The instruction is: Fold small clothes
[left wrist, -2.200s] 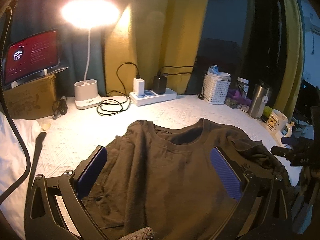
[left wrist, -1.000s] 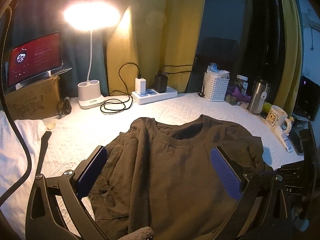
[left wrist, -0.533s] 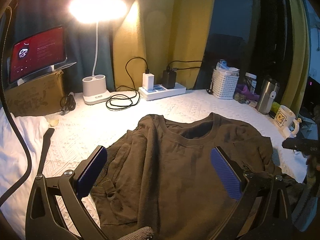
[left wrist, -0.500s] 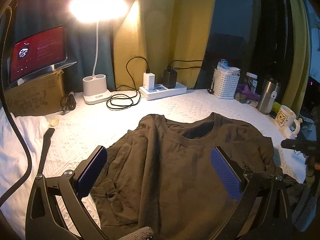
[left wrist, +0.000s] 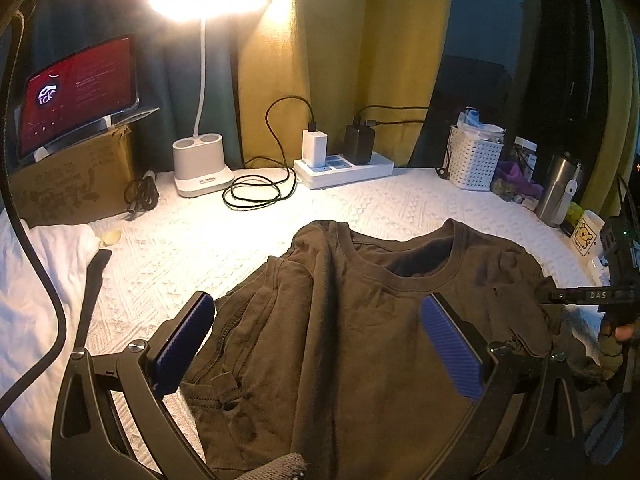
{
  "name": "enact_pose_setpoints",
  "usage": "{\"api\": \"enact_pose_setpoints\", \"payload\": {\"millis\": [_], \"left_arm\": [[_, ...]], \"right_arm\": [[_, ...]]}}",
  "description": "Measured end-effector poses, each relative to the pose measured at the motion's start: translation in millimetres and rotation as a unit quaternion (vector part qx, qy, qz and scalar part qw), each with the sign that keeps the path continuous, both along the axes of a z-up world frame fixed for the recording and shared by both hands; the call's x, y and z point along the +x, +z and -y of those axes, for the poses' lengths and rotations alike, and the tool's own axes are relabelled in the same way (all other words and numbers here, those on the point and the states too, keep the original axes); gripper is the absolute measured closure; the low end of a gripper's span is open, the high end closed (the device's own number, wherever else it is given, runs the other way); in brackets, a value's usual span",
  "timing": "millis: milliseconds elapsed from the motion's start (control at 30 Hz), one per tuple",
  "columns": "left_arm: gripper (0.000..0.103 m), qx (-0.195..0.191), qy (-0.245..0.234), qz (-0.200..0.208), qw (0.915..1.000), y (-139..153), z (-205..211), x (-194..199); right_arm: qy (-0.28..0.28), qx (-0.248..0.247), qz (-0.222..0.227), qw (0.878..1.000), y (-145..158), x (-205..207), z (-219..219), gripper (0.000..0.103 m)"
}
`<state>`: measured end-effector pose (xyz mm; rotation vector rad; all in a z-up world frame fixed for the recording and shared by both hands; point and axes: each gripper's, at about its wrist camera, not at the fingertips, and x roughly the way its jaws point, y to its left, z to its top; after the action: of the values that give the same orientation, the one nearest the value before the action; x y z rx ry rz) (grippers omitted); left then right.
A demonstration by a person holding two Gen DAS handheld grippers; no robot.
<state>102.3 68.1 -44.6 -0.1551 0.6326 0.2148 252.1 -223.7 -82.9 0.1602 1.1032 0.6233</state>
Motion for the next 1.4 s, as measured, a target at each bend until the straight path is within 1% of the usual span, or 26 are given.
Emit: {"api": "enact_pose_setpoints", "payload": {"millis": [33, 100, 133, 167, 233, 267, 300, 333, 433, 533, 567, 667, 733, 767, 833, 967, 1000, 1033, 1100, 1133, 1200, 1233, 1267, 1333, 1367, 1400], "left_arm": [[0.001, 0.000, 0.001, -0.001, 1.0000, 0, 0, 0], [0.001, 0.001, 0.002, -0.001, 1.0000, 0, -2, 1], [0.001, 0.001, 0.002, -0.001, 1.0000, 0, -2, 2], [0.001, 0.001, 0.002, -0.001, 1.0000, 1, -2, 2], [0.001, 0.001, 0.000, 0.000, 1.0000, 1, -2, 4], [0.001, 0.002, -0.001, 0.000, 1.0000, 1, -1, 5], [0.001, 0.003, -0.001, 0.000, 1.0000, 0, 0, 5], [0.001, 0.003, -0.001, 0.000, 1.0000, 1, 0, 5], [0.001, 0.007, 0.002, 0.000, 1.0000, 1, 0, 2], [0.001, 0.006, 0.011, -0.002, 0.9999, 0, -5, -1], [0.001, 0.006, 0.013, -0.002, 0.9999, 0, -7, -2], [0.001, 0.010, 0.015, -0.002, 0.9998, -1, -12, -4], [0.001, 0.014, 0.014, -0.004, 0.9998, -1, -15, -6], [0.001, 0.013, 0.015, -0.006, 0.9998, -2, -19, -7], [0.001, 0.009, 0.022, -0.012, 0.9996, -4, -26, -10], [0.001, 0.013, 0.044, -0.030, 0.9985, -10, -47, -19], [0.001, 0.011, 0.048, -0.036, 0.9981, -13, -52, -21], [0.001, 0.008, 0.052, -0.043, 0.9977, -16, -59, -22], [0.001, -0.002, 0.057, -0.058, 0.9967, -26, -73, -21], [0.001, -0.006, 0.057, -0.064, 0.9963, -30, -78, -19], [0.001, -0.017, 0.048, -0.083, 0.9952, -40, -87, -11], [0.001, -0.025, 0.039, -0.090, 0.9948, -43, -90, -5], [0.001, -0.032, 0.031, -0.092, 0.9948, -44, -91, -1], [0.001, -0.051, 0.006, -0.097, 0.9939, -47, -93, 12], [0.002, -0.060, -0.009, -0.103, 0.9928, -50, -92, 19], [0.002, -0.065, -0.022, -0.109, 0.9917, -52, -92, 24]], "right_arm": [[-0.005, -0.018, 0.016, 1.000, 4, 2, -2, 0.093], [-0.020, -0.083, 0.066, 0.994, 18, 5, -2, 0.095], [-0.027, -0.120, 0.095, 0.988, 27, 9, -3, 0.095], [-0.029, -0.146, 0.113, 0.982, 34, 13, -3, 0.095], [-0.034, -0.180, 0.137, 0.973, 41, 24, -2, 0.095], [-0.035, -0.208, 0.151, 0.966, 40, 30, -3, 0.095], [-0.033, -0.242, 0.164, 0.956, 36, 36, -6, 0.095], [-0.032, -0.262, 0.163, 0.951, 29, 42, -7, 0.095], [-0.036, -0.248, 0.138, 0.958, 18, 49, 1, 0.095], [-0.044, -0.236, 0.139, 0.961, 28, 41, 7, 0.095], [-0.046, -0.233, 0.142, 0.961, 33, 36, 9, 0.094], [-0.040, -0.230, 0.174, 0.957, 53, 11, 4, 0.094], [-0.024, -0.240, 0.185, 0.953, 59, -9, -2, 0.094], [-0.013, -0.249, 0.184, 0.951, 58, -20, -7, 0.094], [0.012, -0.260, 0.171, 0.950, 46, -36, -17, 0.094], [0.059, -0.275, 0.136, 0.950, 13, -55, -37, 0.094], [0.064, -0.282, 0.152, 0.945, 12, -63, -44, 0.093], [0.078, -0.280, 0.153, 0.944, 12, -68, -52, 0.093], [0.100, -0.256, 0.147, 0.950, 13, -75, -62, 0.093], [0.110, -0.247, 0.148, 0.951, 13, -78, -68, 0.093], [0.137, -0.233, 0.141, 0.952, 12, -81, -79, 0.093], [0.138, -0.230, 0.138, 0.953, 12, -80, -81, 0.092], [0.130, -0.228, 0.141, 0.954, 14, -78, -81, 0.086], [0.103, -0.222, 0.148, 0.958, 20, -71, -75, 0.046], [0.093, -0.217, 0.150, 0.960, 24, -66, -71, 0.010], [0.082, -0.214, 0.155, 0.961, 28, -63, -66, 0.002]]}}
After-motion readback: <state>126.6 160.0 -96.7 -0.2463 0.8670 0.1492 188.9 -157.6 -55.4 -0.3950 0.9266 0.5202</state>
